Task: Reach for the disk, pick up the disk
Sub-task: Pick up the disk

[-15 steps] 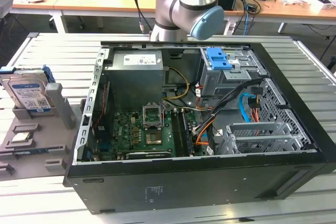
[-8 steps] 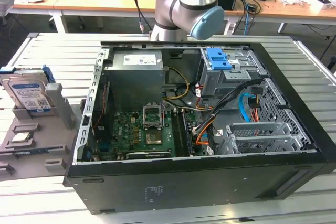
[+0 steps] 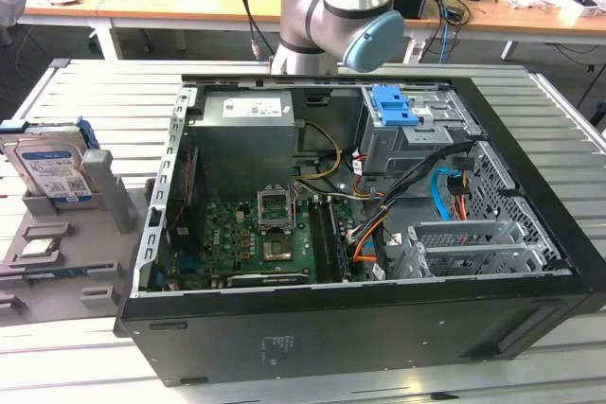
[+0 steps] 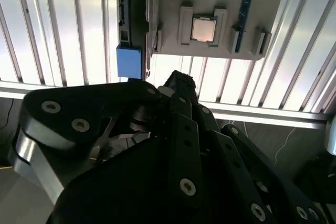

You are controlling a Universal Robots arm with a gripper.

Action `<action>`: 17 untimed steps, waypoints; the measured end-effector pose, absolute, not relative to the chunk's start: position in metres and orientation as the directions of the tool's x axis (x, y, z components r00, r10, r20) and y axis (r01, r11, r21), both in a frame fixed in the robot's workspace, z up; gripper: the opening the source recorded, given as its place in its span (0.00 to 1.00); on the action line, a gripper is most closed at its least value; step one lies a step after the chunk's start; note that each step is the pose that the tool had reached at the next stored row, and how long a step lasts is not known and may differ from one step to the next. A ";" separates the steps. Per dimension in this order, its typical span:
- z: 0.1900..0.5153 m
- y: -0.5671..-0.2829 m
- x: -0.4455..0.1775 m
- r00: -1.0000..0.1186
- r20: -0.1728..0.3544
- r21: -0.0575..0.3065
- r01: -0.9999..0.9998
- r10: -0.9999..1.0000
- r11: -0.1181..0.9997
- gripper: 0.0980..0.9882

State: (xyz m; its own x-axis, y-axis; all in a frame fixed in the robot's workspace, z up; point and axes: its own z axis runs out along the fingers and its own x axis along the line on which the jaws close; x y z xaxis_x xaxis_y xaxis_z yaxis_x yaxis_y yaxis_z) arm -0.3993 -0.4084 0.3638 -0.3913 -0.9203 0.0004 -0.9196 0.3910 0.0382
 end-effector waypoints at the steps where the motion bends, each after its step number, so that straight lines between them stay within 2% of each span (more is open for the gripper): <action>1: 0.364 -0.408 -0.399 -0.384 0.000 0.038 -0.923 -0.923 0.384 0.01; 5: 0.364 -0.408 -0.399 -0.253 0.001 0.038 -0.967 -0.967 0.253 0.01; 17: 0.364 -0.408 -0.399 -0.143 0.000 0.038 -0.989 -0.990 0.143 0.01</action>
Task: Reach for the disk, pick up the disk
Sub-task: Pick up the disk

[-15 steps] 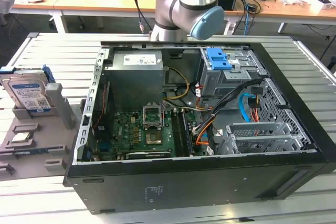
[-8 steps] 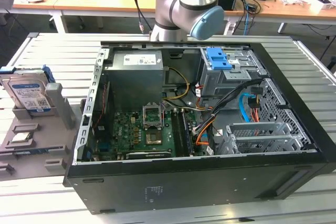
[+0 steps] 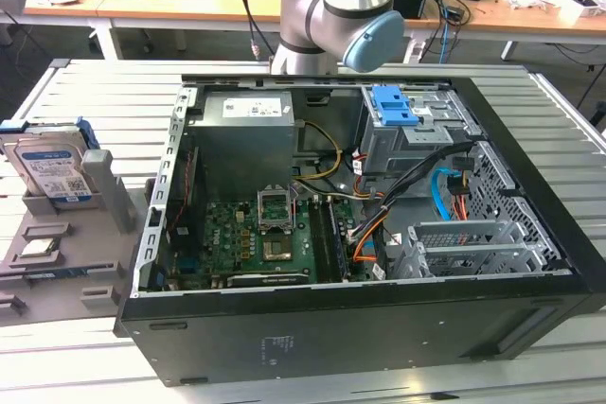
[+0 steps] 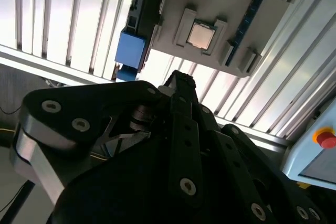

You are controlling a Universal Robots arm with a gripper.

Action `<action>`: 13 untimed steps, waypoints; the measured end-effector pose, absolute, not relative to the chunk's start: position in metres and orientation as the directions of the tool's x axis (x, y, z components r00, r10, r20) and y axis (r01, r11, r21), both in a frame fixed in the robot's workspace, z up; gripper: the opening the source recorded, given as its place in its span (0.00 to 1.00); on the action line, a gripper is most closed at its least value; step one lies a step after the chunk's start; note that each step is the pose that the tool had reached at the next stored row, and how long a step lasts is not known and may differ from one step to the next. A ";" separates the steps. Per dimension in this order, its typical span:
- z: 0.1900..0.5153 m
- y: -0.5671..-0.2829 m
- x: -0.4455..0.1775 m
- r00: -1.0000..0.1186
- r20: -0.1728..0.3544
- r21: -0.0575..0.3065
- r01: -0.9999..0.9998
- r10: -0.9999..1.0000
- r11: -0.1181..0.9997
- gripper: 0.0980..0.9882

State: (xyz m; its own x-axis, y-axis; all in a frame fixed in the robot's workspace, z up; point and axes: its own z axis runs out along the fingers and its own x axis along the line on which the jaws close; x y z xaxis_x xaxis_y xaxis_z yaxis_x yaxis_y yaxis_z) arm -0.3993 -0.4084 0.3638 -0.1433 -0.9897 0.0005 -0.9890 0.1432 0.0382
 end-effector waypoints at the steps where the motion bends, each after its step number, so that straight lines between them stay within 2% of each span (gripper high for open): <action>1: 0.364 -0.408 -0.399 -0.137 0.001 0.038 -0.990 -0.991 0.137 0.01; 7: 0.364 -0.408 -0.399 -0.078 0.000 0.038 -0.996 -0.997 0.078 0.01; 12: 0.364 -0.408 -0.399 -0.077 0.001 0.038 -0.996 -0.997 0.077 0.01; 13: 0.364 -0.408 -0.399 -0.077 0.001 0.038 -0.996 -0.997 0.077 0.08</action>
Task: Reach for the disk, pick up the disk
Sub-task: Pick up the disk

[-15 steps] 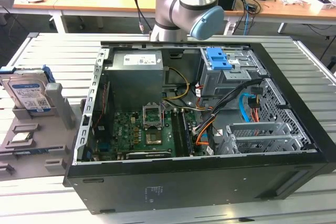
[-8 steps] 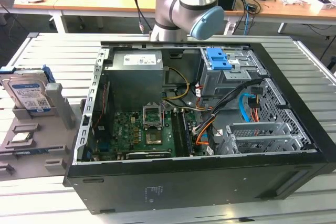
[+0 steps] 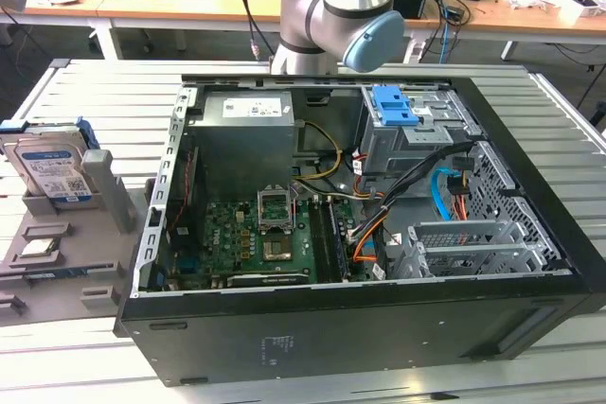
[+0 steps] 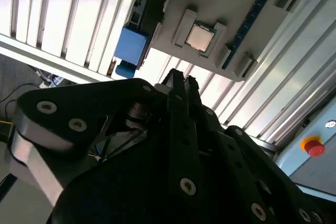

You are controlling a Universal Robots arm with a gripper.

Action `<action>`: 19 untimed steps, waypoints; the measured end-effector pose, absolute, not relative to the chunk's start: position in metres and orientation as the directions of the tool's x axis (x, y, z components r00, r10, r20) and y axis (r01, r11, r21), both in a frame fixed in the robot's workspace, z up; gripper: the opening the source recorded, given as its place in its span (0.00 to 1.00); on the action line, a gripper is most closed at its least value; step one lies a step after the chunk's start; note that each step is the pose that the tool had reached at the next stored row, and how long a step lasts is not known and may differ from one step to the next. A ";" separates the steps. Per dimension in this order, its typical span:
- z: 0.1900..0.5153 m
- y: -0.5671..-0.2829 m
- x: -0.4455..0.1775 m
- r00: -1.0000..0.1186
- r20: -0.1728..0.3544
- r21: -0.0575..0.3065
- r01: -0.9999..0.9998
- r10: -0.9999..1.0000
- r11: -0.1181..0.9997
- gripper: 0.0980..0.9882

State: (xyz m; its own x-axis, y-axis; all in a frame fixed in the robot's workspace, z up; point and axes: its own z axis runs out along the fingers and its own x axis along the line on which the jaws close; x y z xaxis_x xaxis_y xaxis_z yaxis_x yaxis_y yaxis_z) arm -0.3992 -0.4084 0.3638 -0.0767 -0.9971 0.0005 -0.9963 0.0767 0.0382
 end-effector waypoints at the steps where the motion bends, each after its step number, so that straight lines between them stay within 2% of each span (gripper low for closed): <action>1: 0.364 -0.408 -0.399 -0.077 0.000 0.038 -0.996 -0.997 0.076 0.08; 2: 0.364 -0.408 -0.399 -0.076 0.000 0.038 -0.996 -0.997 0.076 0.22; 3: 0.364 -0.408 -0.399 -0.076 0.000 0.038 -0.996 -0.997 0.076 0.22; 4: 0.364 -0.408 -0.399 -0.076 0.001 0.038 -0.996 -0.997 0.076 0.29; 5: 0.364 -0.408 -0.399 -0.076 0.000 0.038 -0.996 -0.997 0.076 0.43; 7: 0.364 -0.408 -0.399 -0.076 0.001 0.038 -0.996 -0.997 0.076 0.43; 8: 0.364 -0.408 -0.399 -0.076 0.000 0.038 -0.996 -0.997 0.076 0.50; 19: 0.364 -0.390 -0.399 -0.075 0.000 0.038 -0.996 -0.997 0.075 0.50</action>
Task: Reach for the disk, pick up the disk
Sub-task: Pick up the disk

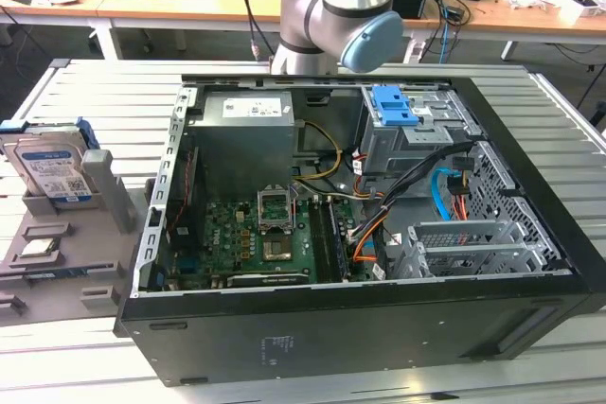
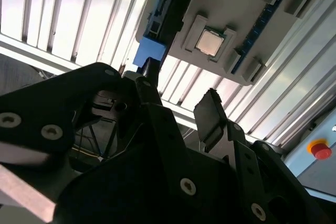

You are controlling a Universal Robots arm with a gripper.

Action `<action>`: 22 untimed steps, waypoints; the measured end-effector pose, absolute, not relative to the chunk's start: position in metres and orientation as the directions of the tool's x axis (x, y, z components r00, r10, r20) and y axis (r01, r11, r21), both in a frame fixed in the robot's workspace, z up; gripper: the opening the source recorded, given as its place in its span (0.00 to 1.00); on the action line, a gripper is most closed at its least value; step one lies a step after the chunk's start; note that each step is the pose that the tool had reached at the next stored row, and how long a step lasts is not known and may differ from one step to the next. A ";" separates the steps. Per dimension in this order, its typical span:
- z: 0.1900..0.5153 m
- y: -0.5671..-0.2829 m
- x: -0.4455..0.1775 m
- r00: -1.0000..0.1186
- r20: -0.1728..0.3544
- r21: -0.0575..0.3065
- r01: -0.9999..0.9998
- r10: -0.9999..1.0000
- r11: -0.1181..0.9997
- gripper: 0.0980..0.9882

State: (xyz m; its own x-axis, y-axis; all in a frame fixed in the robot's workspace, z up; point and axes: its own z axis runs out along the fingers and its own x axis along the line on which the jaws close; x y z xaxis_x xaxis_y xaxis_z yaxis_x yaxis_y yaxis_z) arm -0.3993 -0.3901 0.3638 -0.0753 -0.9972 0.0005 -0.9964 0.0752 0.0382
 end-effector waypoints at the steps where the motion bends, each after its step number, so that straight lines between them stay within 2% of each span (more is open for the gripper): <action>1: 0.364 -0.388 -0.399 -0.075 0.000 0.038 -0.996 -0.997 0.075 0.50; 22: 0.351 -0.380 -0.394 -0.066 0.000 0.038 -0.997 -0.998 0.066 0.50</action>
State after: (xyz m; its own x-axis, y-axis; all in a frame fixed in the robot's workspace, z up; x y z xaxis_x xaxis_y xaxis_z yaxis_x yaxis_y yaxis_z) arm -0.3940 -0.3795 0.3510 -0.0656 -0.9978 0.0005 -0.9971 0.0655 0.0384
